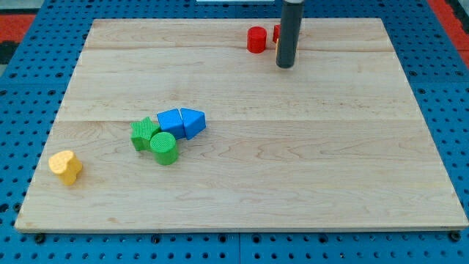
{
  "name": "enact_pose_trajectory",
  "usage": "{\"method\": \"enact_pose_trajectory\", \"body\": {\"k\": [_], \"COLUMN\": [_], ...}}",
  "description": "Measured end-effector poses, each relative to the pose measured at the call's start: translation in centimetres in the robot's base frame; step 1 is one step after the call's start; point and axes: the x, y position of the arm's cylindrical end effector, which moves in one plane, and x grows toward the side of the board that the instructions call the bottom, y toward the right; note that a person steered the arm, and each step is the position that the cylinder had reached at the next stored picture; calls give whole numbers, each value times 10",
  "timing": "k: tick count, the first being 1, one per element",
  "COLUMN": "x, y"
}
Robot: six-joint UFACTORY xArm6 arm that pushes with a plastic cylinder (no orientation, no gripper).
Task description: Push the yellow heart towards top center
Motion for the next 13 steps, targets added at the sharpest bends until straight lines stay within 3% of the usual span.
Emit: {"method": "enact_pose_trajectory", "body": {"k": [1,2,3,4,5,6,8,10,11,13], "x": [84,185,244,252,228,176,204,123,86,39], "y": [3,-51,-165,-307,-363,-337,-275,-309,-274,-286]}}
